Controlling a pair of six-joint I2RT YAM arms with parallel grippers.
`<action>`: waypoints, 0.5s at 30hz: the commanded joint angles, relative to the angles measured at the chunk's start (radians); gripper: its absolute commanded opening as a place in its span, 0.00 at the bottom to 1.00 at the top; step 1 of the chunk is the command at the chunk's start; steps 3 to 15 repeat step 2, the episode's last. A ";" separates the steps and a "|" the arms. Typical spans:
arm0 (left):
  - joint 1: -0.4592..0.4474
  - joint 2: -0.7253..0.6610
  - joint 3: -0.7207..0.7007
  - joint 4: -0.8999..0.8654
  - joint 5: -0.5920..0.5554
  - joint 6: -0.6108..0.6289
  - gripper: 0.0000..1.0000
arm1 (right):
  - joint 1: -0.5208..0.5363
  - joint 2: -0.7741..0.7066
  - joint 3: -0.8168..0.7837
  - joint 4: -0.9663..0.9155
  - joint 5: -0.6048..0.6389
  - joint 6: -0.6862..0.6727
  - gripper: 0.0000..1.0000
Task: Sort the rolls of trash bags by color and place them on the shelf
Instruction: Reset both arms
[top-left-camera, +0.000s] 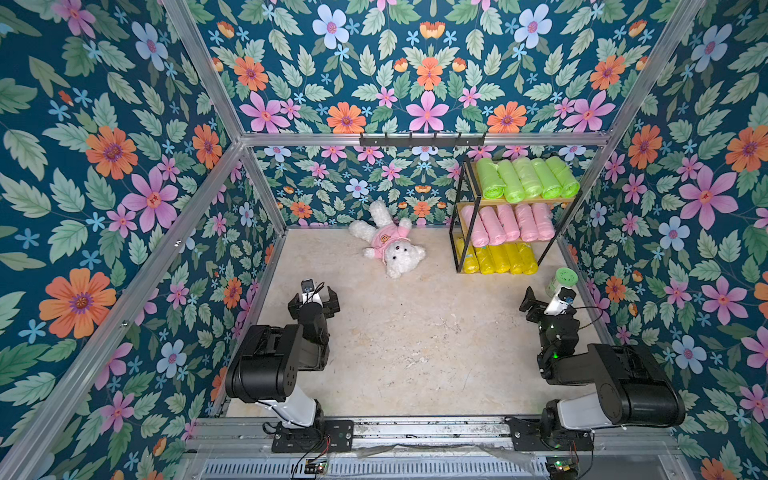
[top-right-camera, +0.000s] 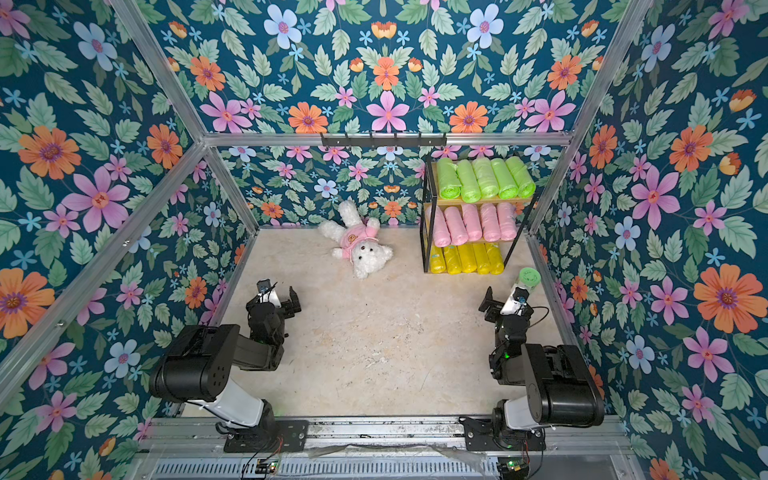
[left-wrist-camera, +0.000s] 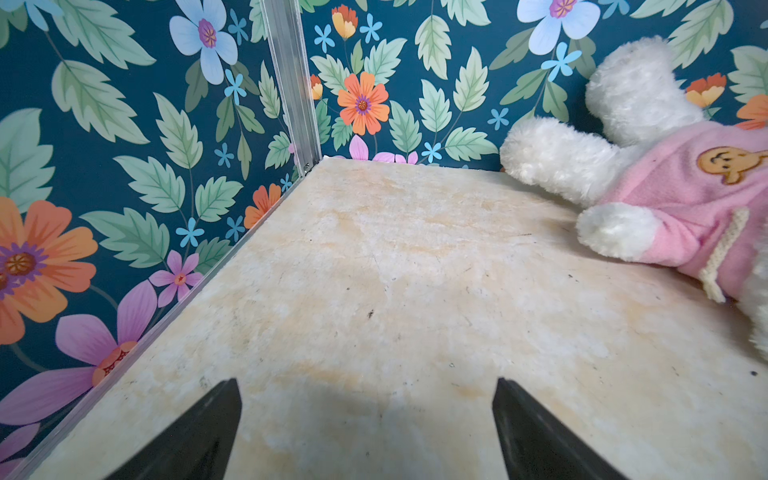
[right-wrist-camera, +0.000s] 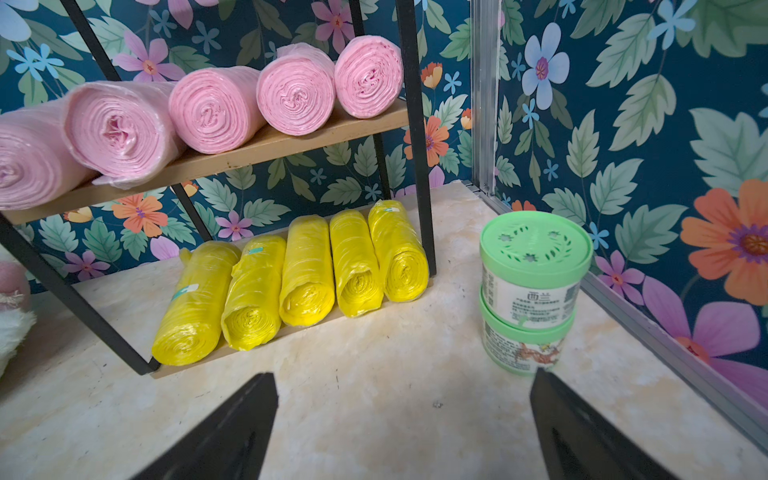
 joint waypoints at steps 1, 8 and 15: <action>0.000 -0.001 0.004 0.019 0.014 0.000 0.99 | 0.001 0.001 0.006 0.017 -0.002 -0.010 0.99; 0.000 -0.002 0.004 0.020 0.014 -0.001 0.99 | 0.000 0.001 0.006 0.018 -0.002 -0.010 0.99; 0.000 -0.002 0.004 0.020 0.014 -0.001 0.99 | 0.000 0.001 0.006 0.018 -0.002 -0.010 0.99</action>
